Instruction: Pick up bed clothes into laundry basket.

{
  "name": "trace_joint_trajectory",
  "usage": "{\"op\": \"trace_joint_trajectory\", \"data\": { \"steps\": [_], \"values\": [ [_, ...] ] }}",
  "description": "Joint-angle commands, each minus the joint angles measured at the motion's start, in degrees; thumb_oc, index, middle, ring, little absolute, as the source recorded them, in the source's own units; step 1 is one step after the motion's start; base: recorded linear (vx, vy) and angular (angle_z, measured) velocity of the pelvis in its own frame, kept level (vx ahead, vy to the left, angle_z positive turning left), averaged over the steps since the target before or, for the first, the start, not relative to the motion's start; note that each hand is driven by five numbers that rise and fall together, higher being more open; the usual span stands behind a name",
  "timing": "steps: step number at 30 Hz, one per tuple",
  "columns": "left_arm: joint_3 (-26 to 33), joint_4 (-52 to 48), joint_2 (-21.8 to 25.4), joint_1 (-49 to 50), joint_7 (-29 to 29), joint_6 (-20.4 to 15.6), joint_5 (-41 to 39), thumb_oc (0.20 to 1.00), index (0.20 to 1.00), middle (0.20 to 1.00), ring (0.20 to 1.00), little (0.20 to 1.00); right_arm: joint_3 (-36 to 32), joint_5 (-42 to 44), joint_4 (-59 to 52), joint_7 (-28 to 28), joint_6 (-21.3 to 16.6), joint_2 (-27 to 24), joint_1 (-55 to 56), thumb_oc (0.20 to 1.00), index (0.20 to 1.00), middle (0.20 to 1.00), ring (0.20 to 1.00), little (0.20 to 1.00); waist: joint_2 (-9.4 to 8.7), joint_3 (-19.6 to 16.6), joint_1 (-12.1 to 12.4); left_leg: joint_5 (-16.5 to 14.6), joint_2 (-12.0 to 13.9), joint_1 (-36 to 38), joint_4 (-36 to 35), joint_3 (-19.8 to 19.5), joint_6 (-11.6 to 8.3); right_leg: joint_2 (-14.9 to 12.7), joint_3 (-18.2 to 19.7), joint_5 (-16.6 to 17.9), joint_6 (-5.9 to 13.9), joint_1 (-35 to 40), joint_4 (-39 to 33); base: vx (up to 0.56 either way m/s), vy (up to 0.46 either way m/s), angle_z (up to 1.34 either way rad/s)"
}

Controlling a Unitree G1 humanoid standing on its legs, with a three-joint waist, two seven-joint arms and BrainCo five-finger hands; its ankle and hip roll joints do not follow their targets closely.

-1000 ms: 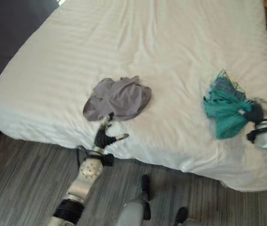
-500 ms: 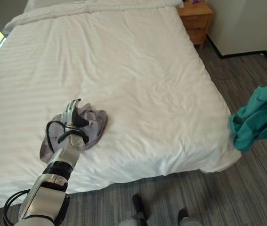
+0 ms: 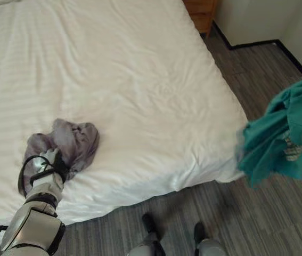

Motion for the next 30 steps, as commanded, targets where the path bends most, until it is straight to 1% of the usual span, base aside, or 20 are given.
{"op": "trace_joint_trajectory", "data": {
  "steps": [1,3,5,7,9,12,13,14,15,17,19,20,21,23,25,26,27,28,29,30],
  "values": [
    [-0.9,-0.5,3.6,-2.6,-1.1,-1.4,2.7,0.200,0.200,0.200,0.200,0.200,-8.2,3.3,-1.2,-3.0,-2.1,-0.8,-4.8,0.200,0.200,0.200,0.200,0.200,0.03,2.2,3.8,-4.6,6.4,6.2,0.4,1.7,-9.09,-8.3,-10.0,10.1,5.73,-3.4,1.5,-0.16,-0.043,0.00],
    [-1.1,-7.4,9.6,-4.7,1.0,-1.9,1.4,0.200,0.200,0.200,0.200,0.200,-6.8,3.5,-2.2,-3.7,-2.7,-0.3,-6.4,0.200,0.200,0.200,0.200,0.200,0.83,1.9,6.0,-5.0,7.9,6.4,0.4,2.7,-9.45,-10.0,-14.4,7.2,5.73,-0.8,5.2,-0.10,-0.045,-0.28],
    [3.2,-18.2,15.7,-2.4,4.2,-3.1,-1.1,0.200,0.200,0.200,0.200,0.200,-6.3,3.6,-2.1,-4.1,-3.4,1.2,-6.1,0.200,0.200,0.200,0.200,0.200,0.58,1.6,8.5,-3.8,8.8,6.9,0.5,4.9,-9.26,-11.3,-17.2,6.5,5.73,1.6,8.3,-0.12,-0.046,-0.61],
    [8.4,-31.9,18.1,1.6,6.4,-3.9,-1.6,0.200,0.200,0.200,0.200,0.200,-6.7,3.3,-2.1,-4.0,-3.3,4.0,-5.1,0.200,0.200,0.200,0.200,0.200,0.22,0.1,11.8,-2.8,9.9,6.8,0.8,7.8,-8.52,-13.4,-22.0,7.3,5.73,5.4,12.0,-0.18,-0.044,-0.82],
    [15.7,-41.2,18.9,8.1,6.0,-4.3,-3.0,0.200,0.200,0.200,0.200,0.200,-6.0,3.0,-2.2,-2.8,-2.6,7.7,-4.4,0.200,0.200,0.200,0.200,0.200,-0.97,-1.6,14.4,-2.3,10.4,7.0,0.9,10.9,-7.85,-14.7,-24.2,8.9,5.73,8.1,15.5,-0.14,-0.029,-0.48],
    [20.9,-50.9,14.9,10.6,7.3,-6.3,-7.5,0.200,0.200,0.200,0.200,0.200,-2.8,2.4,-0.8,-1.6,-0.8,11.2,-5.5,0.200,0.200,0.200,0.200,0.200,-2.52,-3.6,15.9,-1.6,10.5,7.3,1.0,13.3,-7.41,-13.3,-23.8,11.7,5.73,10.4,16.3,-0.10,-0.067,-0.81],
    [21.2,-51.1,14.9,11.0,7.2,-6.2,-7.6,0.200,0.200,0.200,0.200,0.200,-2.5,2.4,-0.8,-1.6,-0.8,11.1,-5.6,0.200,0.200,0.200,0.200,0.200,-2.47,-3.6,15.9,-1.6,10.5,7.4,1.0,13.5,-7.43,-13.3,-23.6,11.8,5.73,10.4,16.2,-0.16,-0.116,-0.71],
    [22.5,-57.9,10.8,10.0,8.3,-9.1,-11.9,0.200,0.200,0.200,0.200,0.200,-1.6,1.7,-0.4,-1.1,0.2,12.9,-6.0,0.200,0.200,0.200,0.200,0.200,-2.97,-4.6,16.5,-0.9,10.9,6.8,1.1,14.5,-7.21,-12.7,-23.9,13.3,5.73,12.3,15.6,-0.17,-0.107,-0.71],
    [23.0,-60.8,8.6,10.9,7.7,-10.1,-13.9,0.200,0.200,0.200,0.200,0.200,-1.5,1.5,-0.6,-1.0,0.6,13.1,-6.1,0.200,0.200,0.200,0.200,0.200,-2.85,-4.8,16.8,-0.2,11.2,6.9,1.1,15.1,-7.46,-11.7,-23.5,12.9,5.73,13.1,14.3,-0.21,-0.136,-0.65],
    [21.9,-65.8,3.4,10.4,6.8,-12.3,-18.1,0.200,0.200,0.200,0.200,0.200,-0.6,1.5,-1.2,-0.5,0.8,14.2,-6.6,0.200,0.200,0.200,0.200,0.200,-2.65,-5.4,16.2,1.8,12.9,7.5,1.3,17.8,-8.26,-10.1,-25.0,9.8,5.73,14.5,10.7,-0.16,-0.118,-0.97],
    [20.7,-68.6,-0.2,9.9,6.3,-13.1,-20.5,0.200,0.200,0.200,0.200,0.200,-0.7,1.6,-2.3,-0.4,0.8,15.2,-6.9,0.200,0.200,0.200,0.200,0.200,-1.50,-5.7,16.1,3.4,14.5,8.3,1.3,19.2,-9.25,-9.3,-25.8,7.0,5.73,15.5,7.8,-0.15,-0.115,-1.18],
    [19.7,-69.7,-2.7,9.7,6.2,-13.2,-22.1,0.200,0.200,0.200,0.200,0.200,0.0,1.5,-2.8,-0.7,0.9,16.1,-7.2,0.200,0.200,0.200,0.200,0.200,-0.83,-5.6,16.1,4.8,15.4,8.4,1.3,19.9,-10.05,-8.4,-26.1,4.5,5.73,15.7,6.6,-0.20,-0.167,-0.72],
    [19.0,-70.4,-5.4,9.1,6.5,-13.3,-23.4,0.200,0.200,0.200,0.200,0.200,0.5,1.3,-3.3,-1.0,1.1,16.7,-8.0,0.200,0.200,0.200,0.200,0.200,-0.12,-5.5,15.4,6.4,17.0,8.6,1.4,20.6,-11.19,-7.3,-26.0,2.0,5.73,15.8,5.0,-0.17,-0.191,-0.68],
    [18.0,-71.1,-8.4,8.9,6.7,-13.2,-25.0,0.200,0.200,0.200,0.200,0.200,2.6,0.8,-4.5,-1.2,1.6,18.4,-10.2,0.200,0.200,0.200,0.200,0.200,1.65,-4.8,15.1,8.5,19.7,9.4,1.5,20.8,-13.07,-4.8,-23.9,0.1,5.13,15.5,1.3,-0.14,-0.221,-1.00],
    [16.9,-71.9,-12.1,9.2,6.7,-13.4,-26.8,0.200,0.200,0.200,0.200,0.200,5.4,0.4,-4.3,-1.4,1.7,20.8,-10.9,0.200,0.200,0.200,0.200,0.200,2.04,-3.8,14.7,9.5,21.0,10.0,1.7,19.2,-14.45,-3.3,-22.0,-0.7,4.66,14.8,-0.5,-0.06,-0.229,-1.09],
    [16.9,-71.8,-12.2,9.3,6.6,-13.4,-26.8,0.200,0.200,0.200,0.200,0.200,5.6,0.2,-4.3,-1.5,1.8,20.7,-11.1,0.200,0.200,0.200,0.200,0.200,2.23,-3.8,14.8,9.7,21.3,10.1,1.7,19.3,-14.59,-3.1,-21.8,-0.8,4.48,14.8,-0.5,0.01,-0.174,-0.85],
    [16.1,-72.1,-13.3,9.1,6.3,-13.6,-27.6,0.200,0.200,0.200,0.200,0.200,6.7,0.1,-4.1,-1.6,1.9,21.3,-11.6,0.200,0.200,0.200,0.200,0.200,2.24,-3.0,14.9,9.6,21.4,10.4,1.9,17.6,-14.67,-2.7,-20.6,-1.2,4.03,14.2,-0.6,0.06,-0.281,-1.01],
    [15.0,-71.6,-16.0,9.5,7.1,-14.3,-30.6,0.200,0.200,0.200,0.200,0.200,10.5,-0.1,-3.6,-1.3,2.5,22.8,-13.4,0.200,0.200,0.200,0.200,0.200,2.00,-0.4,16.8,7.2,20.4,9.0,7.5,8.6,-13.62,-2.1,-18.8,-1.3,2.79,13.5,-0.9,0.10,-0.387,-1.08],
    [14.2,-71.8,-17.1,10.1,6.7,-14.5,-31.7,0.200,0.200,0.200,0.200,0.200,11.3,-0.5,-3.6,-1.2,2.8,22.8,-13.6,0.200,0.200,0.200,0.200,0.200,1.47,0.3,17.3,3.6,17.6,8.2,10.3,1.5,-12.49,-1.8,-15.9,-1.5,2.02,13.1,-1.0,0.10,-0.422,-2.00],
    [13.1,-72.1,-18.1,10.1,6.2,-14.9,-32.5,0.200,0.200,0.200,0.200,0.200,11.7,-1.1,-3.7,-1.3,2.8,22.5,-13.5,0.200,0.200,0.200,0.200,0.200,0.95,0.6,17.5,-0.2,14.8,7.2,13.0,-3.2,-10.95,-1.8,-13.0,-1.4,1.56,12.3,-1.0,0.10,-0.322,-2.24]
  ]
}}
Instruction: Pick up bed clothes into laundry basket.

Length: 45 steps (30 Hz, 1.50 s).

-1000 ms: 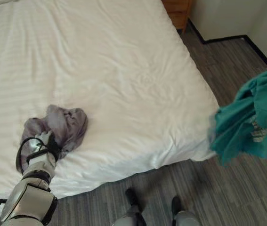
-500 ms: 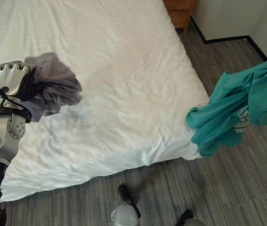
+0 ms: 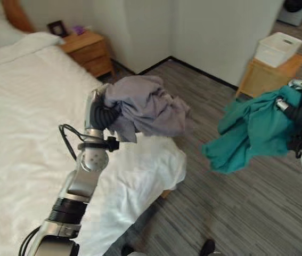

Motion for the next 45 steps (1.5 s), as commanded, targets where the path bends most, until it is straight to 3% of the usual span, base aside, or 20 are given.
{"op": "trace_joint_trajectory", "data": {
  "steps": [1,3,5,7,9,10,12,13,15,17,23,24,25,28,30,34,37,39,41,45],
  "values": [
    [-3.9,-3.4,-1.0,-6.3,0.5,-4.0,-4.6,0.200,0.200,0.200,0.200,0.200,-2.7,-1.5,-3.9,-2.7,-0.9,-5.4,-8.2,0.200,0.200,0.200,0.200,0.200,-1.07,3.9,2.3,-6.0,-9.9,-10.1,0.1,-16.1,-5.11,-3.6,5.0,-7.5,9.75,14.5,-8.3,0.05,-0.198,-2.46],
    [-5.2,-3.9,-1.9,-6.1,-0.3,-4.0,-5.2,0.200,0.200,0.200,0.200,0.200,-2.3,-2.3,-3.5,-3.5,-0.5,-5.6,-8.4,0.200,0.200,0.200,0.200,0.200,-0.94,4.4,1.9,-7.3,-11.6,-11.3,3.1,-17.2,-4.47,-3.3,6.1,-7.6,9.21,14.6,-8.3,0.11,-0.173,-1.21],
    [-7.1,-4.7,-3.3,-6.0,-1.5,-3.5,-5.3,0.200,0.200,0.200,0.200,0.200,-1.7,-3.9,-2.8,-4.0,0.8,-6.1,-9.1,0.200,0.200,0.200,0.200,0.200,-0.55,4.7,1.5,-10.7,-16.9,-15.5,5.8,-16.5,-2.34,-2.5,8.0,-9.0,8.37,15.6,-8.3,0.22,-0.157,-0.45],
    [-8.1,-4.1,-3.9,-6.1,-1.2,-2.8,-5.2,0.200,0.200,0.200,0.200,0.200,0.3,-5.5,-0.6,-4.5,2.1,-7.3,-11.5,0.200,0.200,0.200,0.200,0.200,0.59,3.6,3.1,-8.3,-22.1,-19.7,0.6,-13.1,-0.34,0.1,11.7,-10.7,8.32,17.6,-8.3,0.34,-0.070,-1.26],
    [-8.1,-3.7,-4.0,-5.9,-0.8,-2.6,-5.9,0.200,0.200,0.200,0.200,0.200,1.3,-5.9,0.2,-4.7,2.6,-7.2,-12.3,0.200,0.200,0.200,0.200,0.200,0.71,3.0,3.7,-8.5,-23.0,-18.5,-1.8,-12.7,0.51,0.9,12.1,-11.5,8.35,18.8,-8.3,0.45,-0.070,-1.78],
    [-8.3,-3.1,-3.7,-6.1,-0.6,-1.9,-6.9,0.200,0.200,0.200,0.200,0.200,3.7,-7.6,2.8,-5.1,3.0,-7.5,-13.9,0.200,0.200,0.200,0.200,0.200,0.06,2.0,4.5,-8.8,-25.3,-14.6,-7.2,-12.3,3.60,1.8,12.2,-11.0,8.67,19.6,-4.0,0.59,-0.094,-0.84],
    [-8.3,-3.0,-3.2,-6.2,-0.2,-1.8,-7.4,0.200,0.200,0.200,0.200,0.200,4.3,-8.0,3.7,-5.6,3.3,-7.1,-14.6,0.200,0.200,0.200,0.200,0.200,-0.54,1.9,5.1,-9.0,-25.8,-13.3,-8.5,-11.2,4.76,1.6,11.7,-9.5,10.20,18.5,0.6,0.38,-0.090,-0.28],
    [-8.2,-3.1,-2.6,-5.9,0.4,-1.2,-7.8,0.200,0.200,0.200,0.200,0.200,4.3,-9.4,3.5,-4.7,4.2,-6.9,-14.5,0.200,0.200,0.200,0.200,0.200,-0.94,2.2,4.3,-10.2,-26.2,-9.6,-10.8,-10.4,6.04,0.1,10.7,-3.3,14.52,12.7,13.3,0.38,-0.157,-0.60],
    [-9.7,-1.7,-2.8,-7.5,1.5,-0.1,-6.9,0.200,0.200,0.200,0.200,0.200,3.3,-10.7,3.1,-4.9,5.1,-6.5,-15.2,0.200,0.200,0.200,0.200,0.200,2.52,3.5,-0.3,-9.7,-22.7,-4.2,-14.2,-11.1,5.27,-0.9,10.8,2.9,14.52,2.4,27.3,0.46,-0.110,-0.03],
    [-9.8,-1.2,-3.1,-8.4,1.7,0.0,-6.6,0.200,0.200,0.200,0.200,0.200,3.3,-10.8,3.1,-4.9,5.4,-6.4,-15.6,0.200,0.200,0.200,0.200,0.200,3.05,3.8,-1.2,-10.4,-22.8,-3.4,-14.7,-11.8,5.09,-2.8,10.7,1.7,14.52,0.2,27.9,0.31,0.031,0.50],
    [-11.9,-1.2,-4.7,-10.9,0.3,0.0,-5.1,0.200,0.200,0.200,0.200,0.200,-1.9,-10.1,1.3,-6.0,5.8,-7.4,-11.8,0.200,0.200,0.200,0.200,0.200,2.85,4.2,-6.9,-13.9,-24.7,-0.2,-15.3,-19.2,3.54,-5.0,15.2,-3.1,12.78,-4.1,13.5,0.41,-0.116,0.80],
    [-12.6,0.0,-6.3,-12.0,-0.6,0.5,-4.8,0.200,0.200,0.200,0.200,0.200,-3.6,-9.6,0.5,-6.9,6.1,-7.1,-9.8,0.200,0.200,0.200,0.200,0.200,1.88,3.5,-9.6,-18.0,-24.0,4.2,-15.3,-21.1,1.12,-7.2,12.9,1.8,13.62,-8.2,-2.0,0.89,-0.459,0.74],
    [-12.0,0.8,-6.5,-11.8,-1.4,0.8,-4.7,0.200,0.200,0.200,0.200,0.200,-4.1,-10.0,0.4,-6.8,6.7,-6.4,-9.3,0.200,0.200,0.200,0.200,0.200,1.42,3.2,-10.2,-19.9,-22.8,7.6,-15.3,-20.2,-0.72,-9.5,7.0,4.7,14.43,-11.8,-6.0,0.90,-0.461,0.88],
    [-11.5,0.8,-6.4,-11.3,-2.0,0.6,-4.2,0.200,0.200,0.200,0.200,0.200,-4.4,-11.0,0.2,-6.4,7.1,-5.9,-8.3,0.200,0.200,0.200,0.200,0.200,1.30,2.8,-10.9,-22.4,-21.6,11.3,-15.3,-20.5,-1.93,-10.6,3.4,5.9,14.52,-12.8,-6.8,0.48,-0.227,0.49],
    [-12.2,1.0,-6.9,-10.9,-2.6,0.7,-3.7,0.200,0.200,0.200,0.200,0.200,-4.6,-11.8,0.2,-5.3,7.6,-6.2,-6.8,0.200,0.200,0.200,0.200,0.200,0.36,2.1,-11.7,-24.1,-21.4,14.6,-13.8,-23.0,-2.32,-9.9,5.4,7.0,14.21,-10.3,-7.1,0.60,-0.240,0.37],
    [-11.3,1.2,-7.9,-8.4,-3.9,0.8,-6.1,0.200,0.200,0.200,0.200,0.200,-4.0,-9.6,0.2,-4.7,6.9,-6.8,-6.8,0.200,0.200,0.200,0.200,0.200,0.06,2.2,-10.6,-12.2,-15.4,5.0,17.7,-24.8,-6.43,-6.8,3.0,5.8,9.69,-1.2,-8.3,0.45,-0.328,0.43],
    [-10.1,0.3,-7.7,-6.8,-4.0,1.0,-6.7,0.200,0.200,0.200,0.200,0.200,-2.8,-8.6,0.3,-4.1,6.3,-7.8,-8.3,0.200,0.200,0.200,0.200,0.200,-2.25,4.8,-7.0,-12.1,-15.8,-7.0,35.8,-24.5,-6.57,-6.3,3.3,1.0,7.54,5.5,-8.3,0.37,-0.306,-0.42],
    [-8.8,-0.6,-7.4,-6.0,-4.0,0.9,-6.9,0.200,0.200,0.200,0.200,0.200,-2.2,-8.0,0.2,-3.4,5.7,-8.4,-8.7,0.200,0.200,0.200,0.200,0.200,-2.50,5.3,-5.3,-12.8,-12.5,-11.1,28.3,-19.6,-5.72,-6.3,3.1,-0.5,8.43,7.5,-8.3,0.39,-0.031,-0.37],
    [-7.9,-1.1,-7.3,-4.8,-4.4,1.1,-6.7,0.200,0.200,0.200,0.200,0.200,-2.2,-7.9,-0.6,-2.0,5.1,-8.2,-7.7,0.200,0.200,0.200,0.200,0.200,-1.19,4.8,-4.6,-12.8,-12.9,-11.6,11.7,-15.0,-4.10,-6.1,3.7,-2.0,9.87,9.0,-8.3,0.49,0.176,-0.42],
    [-7.3,-1.2,-6.8,-3.6,-4.7,1.1,-5.8,0.200,0.200,0.200,0.200,0.200,0.1,-8.2,0.4,-1.3,4.1,-10.0,-9.3,0.200,0.200,0.200,0.200,0.200,1.77,3.4,-1.3,-0.9,-10.2,-16.1,-14.1,-7.5,-5.52,-5.2,2.4,-6.5,12.42,15.5,-8.3,0.56,0.202,-0.21]
  ]
}}
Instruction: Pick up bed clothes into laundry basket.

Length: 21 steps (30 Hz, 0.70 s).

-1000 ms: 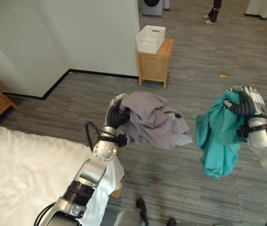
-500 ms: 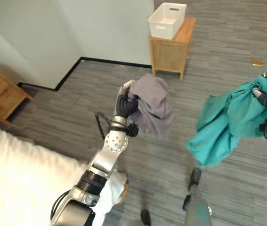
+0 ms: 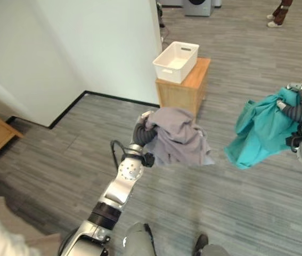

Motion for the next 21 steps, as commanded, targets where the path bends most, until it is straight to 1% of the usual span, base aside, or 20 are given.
{"op": "trace_joint_trajectory", "data": {
  "steps": [1,2,3,4,5,6,7,8,9,10,11,13,14,15,16,17,18,19,20,21],
  "values": [
    [1.6,-7.7,2.0,-3.4,0.9,-3.3,-0.2,0.200,0.200,0.200,0.200,0.200,-0.1,1.1,-4.6,0.1,-3.7,-5.4,-6.1,0.200,0.200,0.200,0.200,0.200,0.81,-1.3,5.0,5.6,0.9,4.9,-3.2,1.8,-1.72,-7.9,1.7,-3.9,10.12,4.4,0.4,0.64,0.065,-0.17],
    [1.4,-7.7,2.6,-3.2,0.7,-3.2,-0.6,0.200,0.200,0.200,0.200,0.200,0.2,1.2,-4.4,0.4,-3.5,-4.9,-5.8,0.200,0.200,0.200,0.200,0.200,0.68,-2.0,5.9,6.2,0.3,4.8,-3.2,0.8,-1.33,-6.8,2.5,-4.8,10.07,6.5,0.4,0.62,0.008,-0.28],
    [0.8,-7.9,2.9,-3.4,0.8,-2.9,-0.8,0.200,0.200,0.200,0.200,0.200,0.2,1.1,-4.4,0.5,-3.3,-4.3,-5.4,0.200,0.200,0.200,0.200,0.200,0.33,-2.1,6.2,7.1,-0.3,4.8,-3.1,-0.2,-0.85,-6.0,3.7,-5.2,9.31,7.7,0.4,0.65,0.008,-0.37],
    [0.9,-7.9,3.4,-2.8,0.8,-2.5,-0.9,0.200,0.200,0.200,0.200,0.200,0.2,0.2,-4.1,0.1,-3.3,-4.2,-4.8,0.200,0.200,0.200,0.200,0.200,-0.06,-2.8,7.2,8.0,-0.8,5.3,-3.1,-0.5,0.21,-4.7,4.6,-5.7,8.66,9.9,1.2,0.56,0.016,-0.16],
    [0.3,-8.1,3.8,-3.1,1.0,-2.2,-1.2,0.200,0.200,0.200,0.200,0.200,-0.2,0.1,-4.3,0.2,-3.3,-3.4,-4.2,0.200,0.200,0.200,0.200,0.200,-0.55,-2.7,7.9,7.8,-1.5,6.7,-2.8,0.6,1.57,-5.1,5.7,-5.5,9.01,8.9,7.0,0.56,0.049,-0.10],
    [0.1,-8.1,4.1,-3.1,1.4,-1.9,-1.7,0.200,0.200,0.200,0.200,0.200,-0.1,-0.3,-4.9,-0.1,-3.2,-2.7,-3.8,0.200,0.200,0.200,0.200,0.200,-0.77,-2.3,7.4,7.1,-2.0,8.4,-2.5,1.6,2.66,-6.2,5.5,-4.8,10.11,8.0,13.9,0.29,0.049,0.02],
    [0.2,-8.2,4.2,-3.1,1.4,-1.9,-1.8,0.200,0.200,0.200,0.200,0.200,-0.2,-0.4,-4.9,0.0,-3.2,-2.6,-3.8,0.200,0.200,0.200,0.200,0.200,-0.77,-2.3,7.8,7.2,-1.9,8.4,-2.6,2.1,2.81,-6.4,6.0,-4.9,10.15,7.5,14.5,0.36,0.120,-0.03],
    [-0.2,-8.0,5.1,-4.2,2.1,-1.4,-1.6,0.200,0.200,0.200,0.200,0.200,-0.4,-1.4,-5.8,0.0,-2.5,-0.9,-4.0,0.200,0.200,0.200,0.200,0.200,-0.11,-0.6,5.3,5.1,-1.3,12.3,-1.8,3.1,4.25,-10.8,6.3,1.0,11.91,-0.6,29.2,0.28,0.099,0.14],
    [-0.6,-7.4,5.5,-5.1,2.5,-1.2,-1.1,0.200,0.200,0.200,0.200,0.200,-0.5,-1.9,-6.0,-0.2,-2.5,-0.7,-4.3,0.200,0.200,0.200,0.200,0.200,-0.30,-0.1,4.3,4.0,-1.3,14.7,-2.3,3.8,4.16,-13.9,5.2,2.8,11.91,-5.1,33.0,0.39,0.095,0.12],
    [-0.8,-7.1,5.5,-6.2,2.6,-1.2,-0.8,0.200,0.200,0.200,0.200,0.200,-0.6,-1.9,-5.7,-0.3,-2.3,-0.5,-4.8,0.200,0.200,0.200,0.200,0.200,-0.36,-0.3,3.8,3.0,-1.5,16.0,-2.7,4.1,4.18,-15.3,4.6,3.8,11.91,-7.4,32.4,0.31,0.013,0.18],
    [-1.1,-6.9,5.4,-7.0,2.5,-1.3,-0.4,0.200,0.200,0.200,0.200,0.200,-1.1,-1.8,-5.6,-0.5,-2.2,-0.7,-5.0,0.200,0.200,0.200,0.200,0.200,-0.95,-0.1,2.8,1.8,-2.7,17.5,-3.1,3.8,3.91,-16.6,3.5,3.0,11.91,-8.6,31.0,0.35,-0.003,0.37],
    [-1.4,-7.0,4.9,-7.7,2.3,-1.5,0.3,0.200,0.200,0.200,0.200,0.200,-2.7,-1.5,-5.1,-0.9,-1.9,-1.4,-3.8,0.200,0.200,0.200,0.200,0.200,-1.25,0.0,0.9,0.4,-4.1,19.7,-3.8,3.3,3.37,-15.8,1.6,2.0,10.89,-10.4,24.5,0.37,-0.045,0.70],
    [-1.6,-6.9,4.6,-7.7,2.0,-1.5,0.7,0.200,0.200,0.200,0.200,0.200,-3.8,-1.2,-5.0,-1.0,-1.7,-1.8,-2.8,0.200,0.200,0.200,0.200,0.200,-1.34,-0.2,0.2,-0.8,-4.5,20.7,-3.7,2.7,2.89,-15.1,0.3,1.2,10.72,-9.7,20.4,0.38,-0.100,0.81],
    [-1.9,-6.5,4.3,-7.9,1.8,-1.4,1.2,0.200,0.200,0.200,0.200,0.200,-4.6,-0.9,-4.2,-1.4,-1.5,-2.0,-1.6,0.200,0.200,0.200,0.200,0.200,-1.64,-0.2,-0.8,-1.8,-5.2,22.0,-4.0,2.0,2.51,-13.9,0.2,1.1,10.36,-10.4,15.8,0.39,-0.127,0.75],
    [-2.2,-6.0,3.9,-8.0,1.7,-1.4,1.4,0.200,0.200,0.200,0.200,0.200,-5.7,-0.7,-3.7,-1.7,-1.3,-2.5,-0.2,0.200,0.200,0.200,0.200,0.200,-1.84,-0.3,-1.7,-2.9,-5.6,23.0,-4.2,1.2,2.07,-12.8,0.6,1.8,10.30,-10.9,11.4,0.26,-0.091,0.60],
    [-2.3,-6.0,3.8,-8.0,1.7,-1.5,1.4,0.200,0.200,0.200,0.200,0.200,-5.9,-0.7,-3.8,-1.7,-1.3,-2.5,0.1,0.200,0.200,0.200,0.200,0.200,-1.74,-0.4,-1.6,-2.9,-5.5,23.0,-4.2,1.1,2.03,-12.6,0.4,2.1,10.30,-10.5,10.9,0.36,-0.156,0.55],
    [-2.5,-5.2,2.8,-8.1,1.1,-1.6,1.5,0.200,0.200,0.200,0.200,0.200,-7.5,-0.7,-3.8,-1.7,-0.8,-2.4,2.0,0.200,0.200,0.200,0.200,0.200,-1.96,-0.7,-2.9,-4.3,-5.5,25.0,-4.4,0.5,1.21,-12.8,0.8,4.6,11.04,-12.0,6.2,0.34,-0.183,0.57],
    [-2.3,-4.8,2.5,-8.0,0.9,-1.6,1.7,0.200,0.200,0.200,0.200,0.200,-8.4,-1.2,-3.9,-1.9,-0.5,-2.2,3.2,0.200,0.200,0.200,0.200,0.200,-1.96,-0.8,-3.2,-4.9,-5.4,25.9,-4.4,0.7,0.88,-13.4,0.1,6.3,11.41,-12.2,4.6,0.43,-0.266,0.65],
    [-2.0,-4.5,2.3,-8.0,0.9,-1.5,1.9,0.200,0.200,0.200,0.200,0.200,-8.9,-1.6,-3.8,-2.2,-0.2,-1.8,3.6,0.200,0.200,0.200,0.200,0.200,-2.08,-1.1,-3.3,-5.2,-5.3,26.7,-4.5,1.2,0.61,-14.6,-1.3,7.7,11.66,-12.8,3.8,0.22,-0.156,0.65],
    [-2.1,-4.5,2.2,-7.9,0.8,-1.5,1.9,0.200,0.200,0.200,0.200,0.200,-8.9,-1.7,-3.9,-2.2,-0.1,-1.8,3.8,0.200,0.200,0.200,0.200,0.200,-1.92,-1.1,-3.2,-5.6,-5.1,27.0,-4.5,1.2,0.49,-14.3,-1.3,7.7,11.69,-12.4,3.4,0.21,-0.144,0.53]
  ]
}}
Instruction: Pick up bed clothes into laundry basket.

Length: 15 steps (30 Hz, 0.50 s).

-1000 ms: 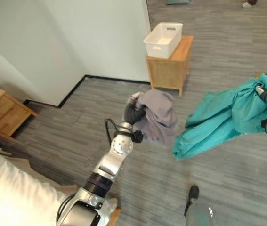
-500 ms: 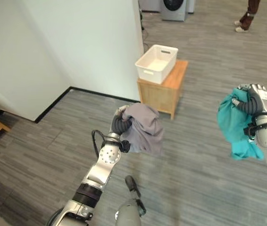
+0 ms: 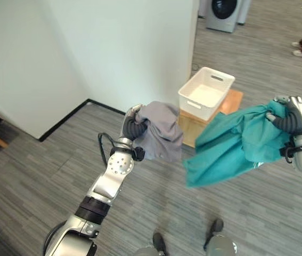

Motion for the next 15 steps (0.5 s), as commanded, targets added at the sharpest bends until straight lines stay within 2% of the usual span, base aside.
{"op": "trace_joint_trajectory", "data": {
  "steps": [1,3,5,7,8,9,11,13,14,15],
  "values": [
    [-0.4,-2.4,-2.3,-3.7,0.0,-4.1,1.5,0.200,0.200,0.200,0.200,0.200,-4.1,-1.7,0.4,-3.0,1.0,-2.1,-5.3,0.200,0.200,0.200,0.200,0.200,1.17,-2.5,-0.6,2.7,10.4,3.1,0.5,6.8,-6.20,0.0,-4.0,2.5,2.09,6.0,-1.5,0.34,-0.191,0.34],
    [0.0,-2.6,-2.3,-3.4,-0.3,-4.1,1.4,0.200,0.200,0.200,0.200,0.200,-4.4,-2.7,0.3,-3.1,1.3,-1.5,-4.5,0.200,0.200,0.200,0.200,0.200,1.22,-3.3,-0.4,0.8,10.6,6.0,0.8,8.1,-6.52,-1.9,-6.8,4.2,1.94,6.2,-1.5,0.39,-0.242,-0.04],
    [-0.1,-2.3,-2.8,-3.3,-0.4,-4.1,1.5,0.200,0.200,0.200,0.200,0.200,-3.4,-3.1,1.1,-2.7,1.2,-1.6,-5.1,0.200,0.200,0.200,0.200,0.200,1.06,-4.3,-0.1,-0.5,10.3,7.7,1.7,8.1,-6.85,-1.1,-6.5,3.9,1.54,7.5,-2.6,0.29,-0.193,-0.43],
    [0.2,-2.4,-3.1,-2.8,0.0,-4.5,0.1,0.200,0.200,0.200,0.200,0.200,-2.3,-2.6,1.4,-3.1,1.1,-1.9,-6.5,0.200,0.200,0.200,0.200,0.200,1.44,-4.4,0.1,-0.4,12.1,7.6,7.2,8.2,-8.12,-0.1,-6.9,3.5,0.74,8.6,-2.7,0.29,-0.299,-0.57],
    [0.8,-2.3,-3.5,-2.2,-0.3,-4.8,-1.4,0.200,0.200,0.200,0.200,0.200,-0.7,-2.4,1.9,-2.6,0.9,-2.9,-8.5,0.200,0.200,0.200,0.200,0.200,2.04,-4.2,1.3,3.4,16.1,5.2,17.7,7.6,-9.16,2.3,-7.3,1.2,-1.11,11.0,-3.5,0.21,-0.306,-0.60],
    [0.9,-2.2,-3.5,-2.2,-0.4,-4.9,-1.4,0.200,0.200,0.200,0.200,0.200,-0.5,-2.4,2.1,-2.6,0.9,-2.9,-8.8,0.200,0.200,0.200,0.200,0.200,2.34,-4.1,1.2,3.2,16.7,4.8,18.6,7.4,-9.46,2.8,-7.3,1.0,-1.36,11.0,-3.5,0.21,-0.338,-0.89],
    [0.6,-2.4,-3.7,-1.5,-0.7,-5.1,-2.9,0.200,0.200,0.200,0.200,0.200,2.1,-2.2,3.0,-1.6,0.7,-5.2,-12.2,0.200,0.200,0.200,0.200,0.200,2.30,-3.4,3.3,9.1,19.9,1.6,31.3,3.8,-9.92,5.1,-6.4,-2.2,-4.04,13.2,-3.9,0.22,-0.290,-0.87],
    [0.6,-2.3,-4.0,-1.2,0.1,-5.2,-3.7,0.200,0.200,0.200,0.200,0.200,5.2,-1.5,5.0,-1.6,1.0,-9.6,-18.0,0.200,0.200,0.200,0.200,0.200,1.73,-2.1,5.5,10.9,20.6,-4.7,42.9,-1.7,-10.83,6.2,-5.4,-4.5,-5.61,15.9,-3.9,0.26,-0.282,-0.98],
    [0.4,-2.2,-4.3,-1.6,0.2,-5.3,-4.1,0.200,0.200,0.200,0.200,0.200,6.7,-0.7,6.4,-1.5,1.2,-10.5,-20.6,0.200,0.200,0.200,0.200,0.200,1.03,-1.6,6.0,10.4,20.3,-8.0,44.7,-2.4,-10.35,5.9,-4.5,-5.2,-5.76,16.5,-3.9,0.21,-0.168,-0.76],
    [0.2,-2.0,-4.4,-1.5,0.5,-5.5,-4.4,0.200,0.200,0.200,0.200,0.200,8.2,0.0,8.4,-1.5,1.4,-11.8,-22.5,0.200,0.200,0.200,0.200,0.200,0.68,-1.4,6.9,8.7,19.3,-10.5,42.8,-2.9,-9.82,6.1,-3.3,-6.0,-5.48,17.0,-3.9,0.22,-0.105,-0.26]
  ]
}}
